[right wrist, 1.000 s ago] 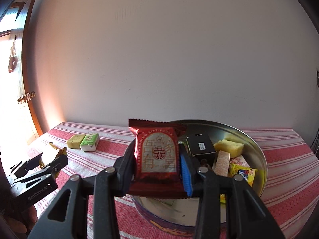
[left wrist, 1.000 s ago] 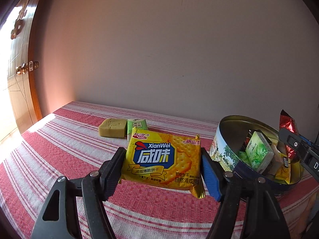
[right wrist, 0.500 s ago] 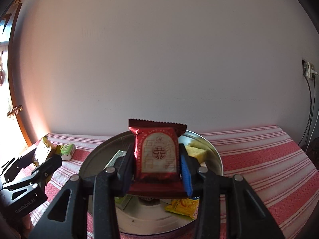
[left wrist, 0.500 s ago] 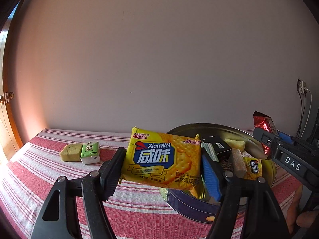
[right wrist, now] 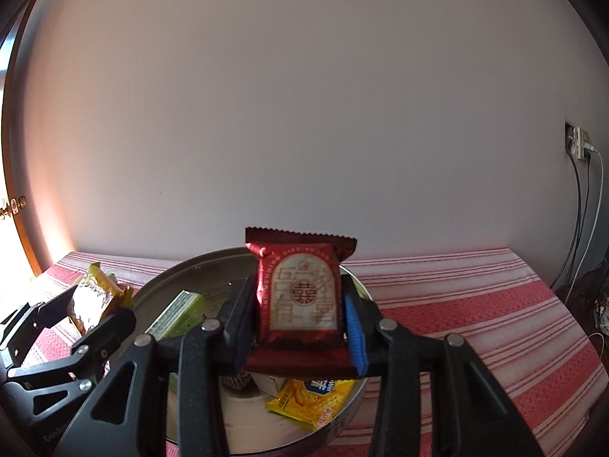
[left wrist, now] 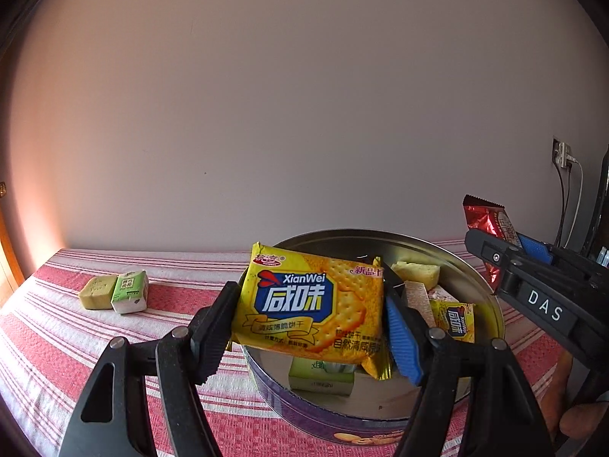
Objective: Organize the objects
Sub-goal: 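Carry the XianWei pack and red mooncake pack over the tin and release both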
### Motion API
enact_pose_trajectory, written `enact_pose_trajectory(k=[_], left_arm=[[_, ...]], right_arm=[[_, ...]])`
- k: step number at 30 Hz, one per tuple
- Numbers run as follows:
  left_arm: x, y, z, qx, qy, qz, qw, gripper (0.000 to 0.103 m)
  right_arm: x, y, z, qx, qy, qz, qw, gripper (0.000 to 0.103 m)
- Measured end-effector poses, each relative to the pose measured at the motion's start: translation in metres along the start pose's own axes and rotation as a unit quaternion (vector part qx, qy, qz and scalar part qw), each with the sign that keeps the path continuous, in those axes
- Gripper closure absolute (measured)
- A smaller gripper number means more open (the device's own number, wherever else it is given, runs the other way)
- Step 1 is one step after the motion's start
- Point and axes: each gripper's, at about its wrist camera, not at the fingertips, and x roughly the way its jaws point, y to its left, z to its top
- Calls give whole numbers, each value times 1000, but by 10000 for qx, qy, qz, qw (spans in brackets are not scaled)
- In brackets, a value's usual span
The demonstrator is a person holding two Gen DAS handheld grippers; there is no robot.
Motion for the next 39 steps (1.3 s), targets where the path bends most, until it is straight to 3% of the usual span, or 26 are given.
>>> enact_pose_trajectory(k=[25,35,39], left_arm=[[28,-15,3,-189,277,-75,9994,30],[53,-19,5,-227,378,-38,9990,30],[45,-17,-1,-189,378,16,9991,30]], right_arm=[[7,-17,5,-143,-53,-374,9992,62],[14,-5,1,-351,-25,-622,9974,62],[20,-1,-2,-409,45,-634,9971,62]])
